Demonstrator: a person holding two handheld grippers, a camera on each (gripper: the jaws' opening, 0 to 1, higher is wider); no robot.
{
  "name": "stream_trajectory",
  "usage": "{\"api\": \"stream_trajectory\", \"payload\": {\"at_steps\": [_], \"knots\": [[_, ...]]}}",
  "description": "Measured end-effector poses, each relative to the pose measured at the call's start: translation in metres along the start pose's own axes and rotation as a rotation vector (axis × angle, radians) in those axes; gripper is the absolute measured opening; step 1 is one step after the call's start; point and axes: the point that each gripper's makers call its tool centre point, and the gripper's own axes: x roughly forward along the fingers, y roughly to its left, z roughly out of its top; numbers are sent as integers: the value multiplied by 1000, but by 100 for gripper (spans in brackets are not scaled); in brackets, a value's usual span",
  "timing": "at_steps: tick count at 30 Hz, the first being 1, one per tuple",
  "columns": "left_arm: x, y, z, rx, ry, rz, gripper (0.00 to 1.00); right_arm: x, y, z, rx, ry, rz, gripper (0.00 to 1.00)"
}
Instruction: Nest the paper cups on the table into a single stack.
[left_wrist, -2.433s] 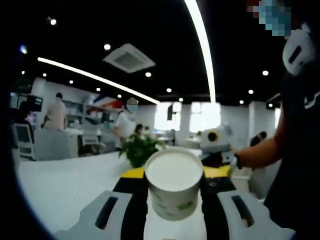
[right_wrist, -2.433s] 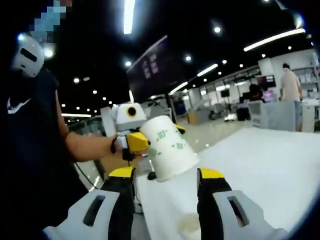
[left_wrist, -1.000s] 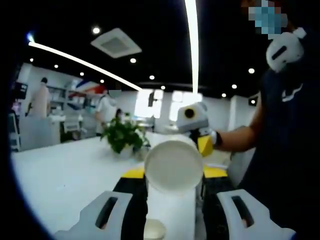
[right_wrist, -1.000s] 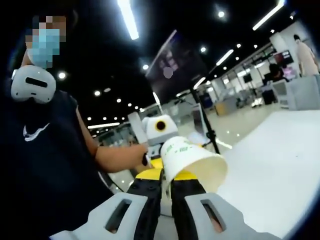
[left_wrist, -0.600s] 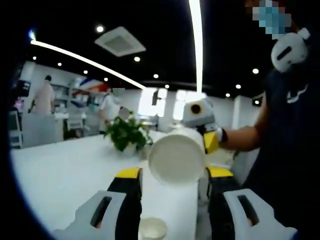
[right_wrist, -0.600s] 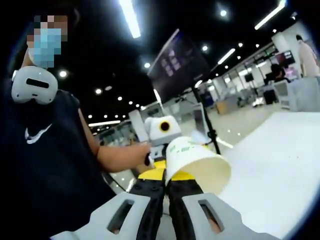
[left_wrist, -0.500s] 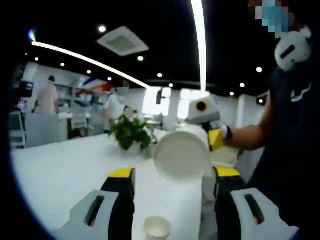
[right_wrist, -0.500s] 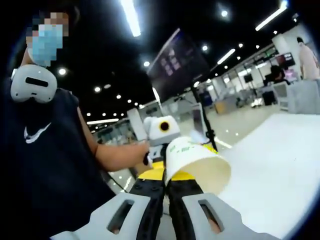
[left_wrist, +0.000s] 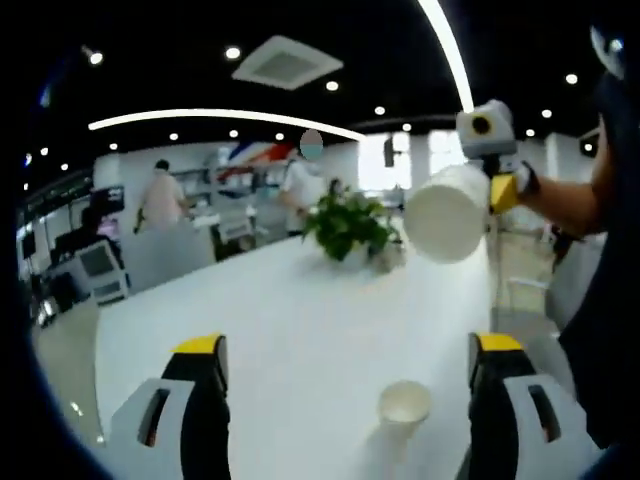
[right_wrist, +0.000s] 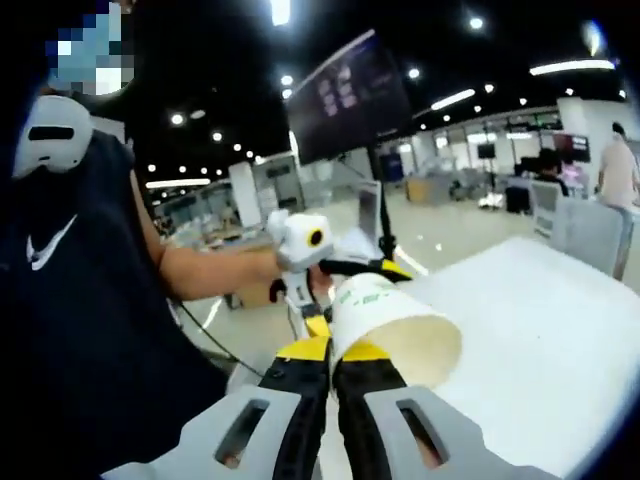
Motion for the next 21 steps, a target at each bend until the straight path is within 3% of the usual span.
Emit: {"api": "stream_trajectory", "payload": {"at_steps": [5,7,11,13,16,20,21], "knots": [[-13,17,-18,7,36,94,99,1,-6,6,-18,79,-40,0],[-19,23,-27,-33,48,126,99,1,-10,2,-43,127,-62,0],[-31,25,-42,-36,69,129,99,5,-28,-9,-31,270,-162,0],[-36,27,-49,-28,73,120,99,9,-26,-4,-18,281,-152,0],[-39,32,-56,-47,88,131,99,10,-28,-4,-25,350,-167,0],[-42,33,-54,-41,76,149,99,14,-26,2,-37,412,-161,0],[-43,33,-55,-37,76,151,99,13,-25,1,-47,454,-159,0]]}}
